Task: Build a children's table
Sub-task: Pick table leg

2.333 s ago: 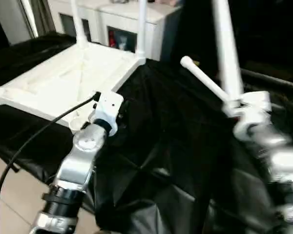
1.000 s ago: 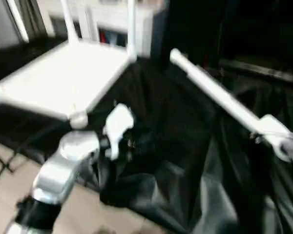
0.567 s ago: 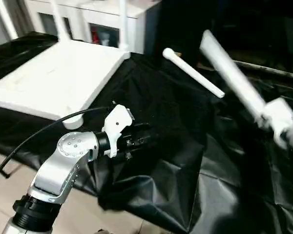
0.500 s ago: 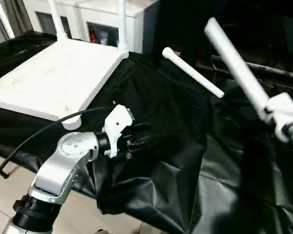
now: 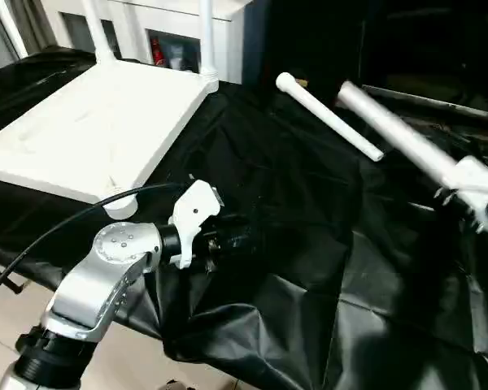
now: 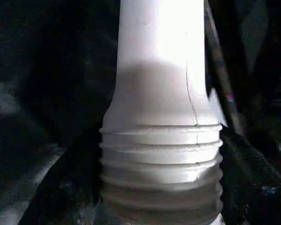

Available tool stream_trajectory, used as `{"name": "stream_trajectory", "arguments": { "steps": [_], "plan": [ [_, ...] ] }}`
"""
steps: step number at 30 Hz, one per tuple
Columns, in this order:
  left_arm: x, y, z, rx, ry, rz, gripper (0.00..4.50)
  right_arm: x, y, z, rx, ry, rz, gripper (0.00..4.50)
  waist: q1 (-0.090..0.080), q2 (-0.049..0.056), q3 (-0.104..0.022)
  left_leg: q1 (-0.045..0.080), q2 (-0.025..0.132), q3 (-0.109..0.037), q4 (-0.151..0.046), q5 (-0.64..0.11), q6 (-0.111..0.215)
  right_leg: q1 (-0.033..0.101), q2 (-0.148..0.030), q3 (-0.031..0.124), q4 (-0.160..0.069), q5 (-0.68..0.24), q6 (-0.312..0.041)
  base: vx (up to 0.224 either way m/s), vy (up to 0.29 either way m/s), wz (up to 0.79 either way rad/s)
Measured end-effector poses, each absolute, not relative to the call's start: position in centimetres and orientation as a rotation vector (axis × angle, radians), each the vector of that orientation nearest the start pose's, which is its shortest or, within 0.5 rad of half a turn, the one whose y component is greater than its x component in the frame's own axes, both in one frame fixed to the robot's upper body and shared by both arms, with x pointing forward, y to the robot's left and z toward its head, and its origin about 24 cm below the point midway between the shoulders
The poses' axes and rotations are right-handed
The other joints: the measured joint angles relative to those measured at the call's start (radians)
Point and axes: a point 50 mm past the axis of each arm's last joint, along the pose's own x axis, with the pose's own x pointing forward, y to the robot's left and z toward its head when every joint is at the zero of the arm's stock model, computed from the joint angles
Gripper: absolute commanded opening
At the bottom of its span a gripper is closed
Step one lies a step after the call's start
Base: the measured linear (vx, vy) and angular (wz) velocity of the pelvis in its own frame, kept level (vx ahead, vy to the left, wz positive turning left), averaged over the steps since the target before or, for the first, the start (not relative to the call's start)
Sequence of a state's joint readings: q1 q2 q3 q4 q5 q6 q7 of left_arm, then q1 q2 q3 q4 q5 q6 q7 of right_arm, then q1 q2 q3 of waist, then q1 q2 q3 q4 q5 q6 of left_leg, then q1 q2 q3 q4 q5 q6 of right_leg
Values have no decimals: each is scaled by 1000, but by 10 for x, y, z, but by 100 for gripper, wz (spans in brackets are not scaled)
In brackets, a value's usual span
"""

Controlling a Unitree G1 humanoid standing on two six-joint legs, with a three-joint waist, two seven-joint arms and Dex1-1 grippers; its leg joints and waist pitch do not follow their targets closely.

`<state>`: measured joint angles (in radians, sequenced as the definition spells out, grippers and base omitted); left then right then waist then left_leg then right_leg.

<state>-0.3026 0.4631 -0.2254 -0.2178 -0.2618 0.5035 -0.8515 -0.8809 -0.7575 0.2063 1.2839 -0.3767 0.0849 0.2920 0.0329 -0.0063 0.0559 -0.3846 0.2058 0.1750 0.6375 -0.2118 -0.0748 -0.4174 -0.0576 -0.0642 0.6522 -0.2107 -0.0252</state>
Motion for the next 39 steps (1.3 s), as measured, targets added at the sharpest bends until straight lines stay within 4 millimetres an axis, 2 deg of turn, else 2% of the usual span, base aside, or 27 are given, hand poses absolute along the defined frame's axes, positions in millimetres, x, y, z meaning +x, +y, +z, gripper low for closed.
{"name": "stream_trajectory", "arguments": {
  "steps": [2,8,15,20,32,39],
  "plan": [
    [264,121,108,240,207,-1131,189,336,-364,99,-973,729,-95,274,0,0,0,0,0,0,0,0,0,0,0,0,0,1,-1,0,0,0],
    [263,123,105,242,244,-1141,189,331,-367,91,-1100,835,-58,274,-1,10,-1,0,0,1,0,0,0,0,0,1,0,1,-1,0,0,0],
    [262,124,105,238,253,-1155,189,333,-362,89,-1124,837,-37,274,-3,11,-1,0,0,1,0,0,0,1,0,1,0,2,-2,0,0,0],
    [262,125,105,239,259,-1158,189,339,-346,81,-1113,822,26,274,-4,12,-1,0,0,1,0,0,0,2,0,1,1,2,-2,0,0,0],
    [262,125,105,241,259,-1152,189,356,-296,61,-1065,749,186,274,-2,11,-1,0,0,1,0,1,-1,2,0,1,1,2,-2,0,0,0],
    [262,124,105,242,258,-1150,189,361,-281,60,-1063,716,222,274,-3,11,-1,1,0,1,0,1,-1,2,0,1,1,2,-2,0,0,0]
  ]
}}
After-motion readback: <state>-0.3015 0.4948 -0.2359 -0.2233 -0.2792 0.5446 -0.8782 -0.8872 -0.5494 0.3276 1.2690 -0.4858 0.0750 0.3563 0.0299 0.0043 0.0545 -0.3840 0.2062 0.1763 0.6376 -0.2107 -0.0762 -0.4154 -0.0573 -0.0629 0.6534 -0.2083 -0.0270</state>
